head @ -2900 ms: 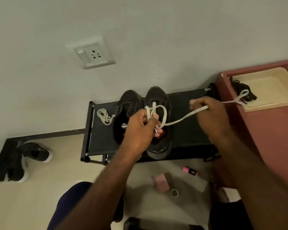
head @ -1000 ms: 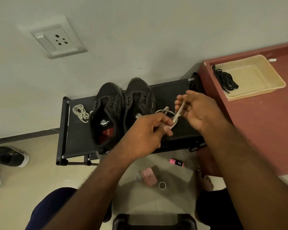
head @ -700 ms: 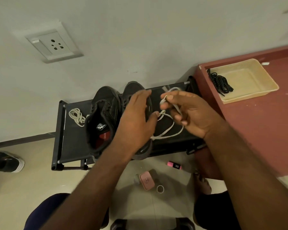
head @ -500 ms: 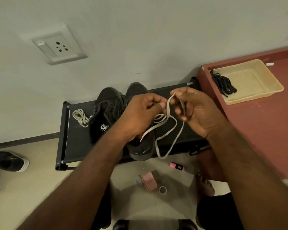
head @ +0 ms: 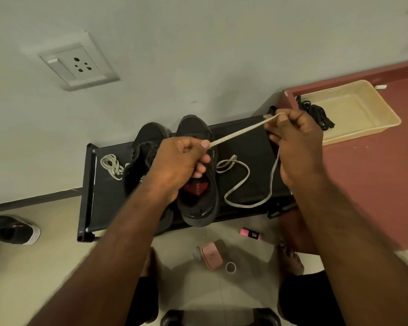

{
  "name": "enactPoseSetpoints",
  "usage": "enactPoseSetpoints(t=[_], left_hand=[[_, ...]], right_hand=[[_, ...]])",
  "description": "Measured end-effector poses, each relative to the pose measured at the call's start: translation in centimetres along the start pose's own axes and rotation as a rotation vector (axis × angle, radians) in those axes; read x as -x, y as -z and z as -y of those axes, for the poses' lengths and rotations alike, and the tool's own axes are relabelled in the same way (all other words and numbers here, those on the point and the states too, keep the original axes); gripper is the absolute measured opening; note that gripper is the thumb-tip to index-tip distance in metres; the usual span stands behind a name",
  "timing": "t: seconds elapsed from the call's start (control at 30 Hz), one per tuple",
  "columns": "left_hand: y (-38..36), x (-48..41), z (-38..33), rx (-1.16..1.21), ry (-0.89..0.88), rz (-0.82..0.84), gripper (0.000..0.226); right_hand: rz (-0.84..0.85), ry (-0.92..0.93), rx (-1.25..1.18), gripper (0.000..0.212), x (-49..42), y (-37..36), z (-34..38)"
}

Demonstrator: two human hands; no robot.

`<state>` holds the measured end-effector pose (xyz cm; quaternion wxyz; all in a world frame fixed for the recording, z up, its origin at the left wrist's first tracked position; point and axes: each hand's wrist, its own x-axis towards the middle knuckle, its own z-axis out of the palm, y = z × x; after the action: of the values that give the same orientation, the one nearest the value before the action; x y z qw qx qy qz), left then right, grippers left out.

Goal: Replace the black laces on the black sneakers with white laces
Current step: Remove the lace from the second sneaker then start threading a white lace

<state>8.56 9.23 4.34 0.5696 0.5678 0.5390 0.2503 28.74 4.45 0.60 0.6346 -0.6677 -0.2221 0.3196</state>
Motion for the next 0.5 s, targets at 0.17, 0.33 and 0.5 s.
enactPoseSetpoints(t=[0.17,0.33,0.5], left_hand=[[0.7,-0.5,0.0,-0.222,-0.035,0.052,0.022],[-0.7,-1.1,-0.7,-0.372,-0.202,0.124,0.02],[-0.3,-2.3,-0.3,-0.361,-0.222,0.074,0.007]], right_hand=[[0.224,0.204,0.398,0.044,2.0,-1.0,0.7],[0.699,0.218,0.345,0.023,3.7,-3.2,-0.5],[0.605,0.197,0.33,0.014,3.1,-3.1,-0.5]])
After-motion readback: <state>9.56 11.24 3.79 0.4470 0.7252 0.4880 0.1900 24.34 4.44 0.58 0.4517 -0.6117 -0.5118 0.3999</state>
